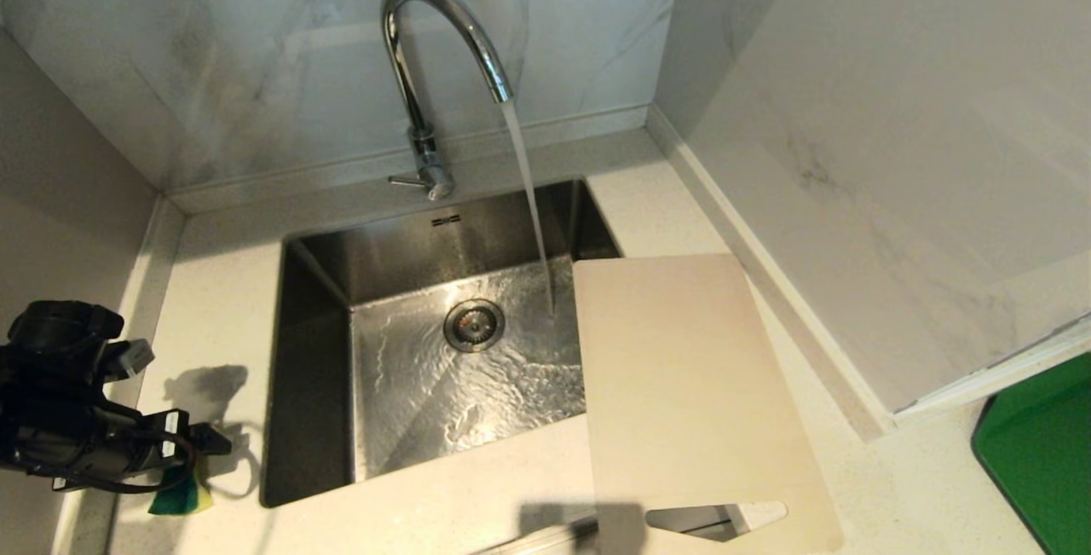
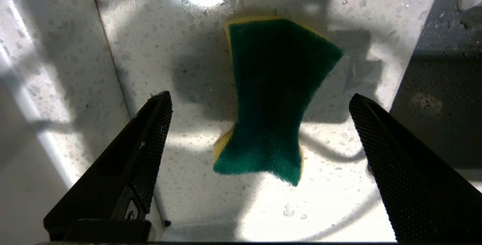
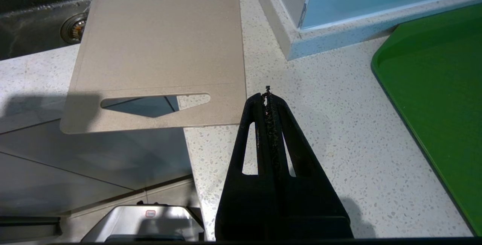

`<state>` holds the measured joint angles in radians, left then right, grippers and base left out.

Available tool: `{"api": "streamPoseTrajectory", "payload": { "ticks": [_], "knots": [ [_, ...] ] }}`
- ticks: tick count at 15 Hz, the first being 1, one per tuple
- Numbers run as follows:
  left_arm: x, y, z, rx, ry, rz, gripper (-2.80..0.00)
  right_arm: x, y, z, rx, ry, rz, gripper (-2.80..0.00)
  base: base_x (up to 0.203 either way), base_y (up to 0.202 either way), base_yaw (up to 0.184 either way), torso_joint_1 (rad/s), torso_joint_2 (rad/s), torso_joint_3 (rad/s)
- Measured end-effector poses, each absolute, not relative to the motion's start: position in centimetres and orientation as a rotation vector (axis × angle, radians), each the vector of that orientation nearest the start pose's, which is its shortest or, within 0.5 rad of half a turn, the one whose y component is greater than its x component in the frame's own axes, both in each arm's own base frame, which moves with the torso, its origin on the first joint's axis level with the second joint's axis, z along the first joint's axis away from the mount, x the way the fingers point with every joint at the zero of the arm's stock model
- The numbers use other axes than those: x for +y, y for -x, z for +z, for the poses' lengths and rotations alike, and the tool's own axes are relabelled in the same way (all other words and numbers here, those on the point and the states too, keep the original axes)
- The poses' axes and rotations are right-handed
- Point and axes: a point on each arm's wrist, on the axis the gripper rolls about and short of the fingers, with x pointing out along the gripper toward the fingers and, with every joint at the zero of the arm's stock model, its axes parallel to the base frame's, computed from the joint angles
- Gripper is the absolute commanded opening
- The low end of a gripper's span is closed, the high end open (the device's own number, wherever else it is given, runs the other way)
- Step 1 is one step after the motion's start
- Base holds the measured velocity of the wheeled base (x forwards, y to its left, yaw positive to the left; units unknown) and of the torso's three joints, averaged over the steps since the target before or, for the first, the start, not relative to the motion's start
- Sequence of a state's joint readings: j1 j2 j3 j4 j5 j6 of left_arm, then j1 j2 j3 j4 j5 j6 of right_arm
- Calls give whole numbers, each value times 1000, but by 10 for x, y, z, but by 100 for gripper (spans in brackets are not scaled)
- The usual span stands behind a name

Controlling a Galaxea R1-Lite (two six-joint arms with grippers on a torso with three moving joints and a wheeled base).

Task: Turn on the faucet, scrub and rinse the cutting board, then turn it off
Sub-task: Pick up the cleaning cloth

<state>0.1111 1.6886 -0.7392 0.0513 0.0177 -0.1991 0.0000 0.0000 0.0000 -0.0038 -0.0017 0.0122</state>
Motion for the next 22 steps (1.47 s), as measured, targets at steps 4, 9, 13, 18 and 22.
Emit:
{"api": "streamPoseTrajectory", "payload": {
  "ticks": [4,9,13,18,22],
  "knots": [
    [29,-249,104,1003,216,214,-280,0,23,76,-5,-12,-1,-280,0,0,0,0,0,0],
    [31,-246,99,988,230,187,-280,0,23,76,-4,-12,-2,-280,0,0,0,0,0,0],
    [36,-248,103,970,259,175,-280,0,23,76,-4,-12,-2,-280,0,0,0,0,0,0],
    [40,-253,120,916,277,168,-280,0,23,76,-4,-12,-1,-280,0,0,0,0,0,0],
    [40,-254,155,867,278,157,-280,0,23,76,-4,-12,-2,-280,0,0,0,0,0,0]
  ]
}}
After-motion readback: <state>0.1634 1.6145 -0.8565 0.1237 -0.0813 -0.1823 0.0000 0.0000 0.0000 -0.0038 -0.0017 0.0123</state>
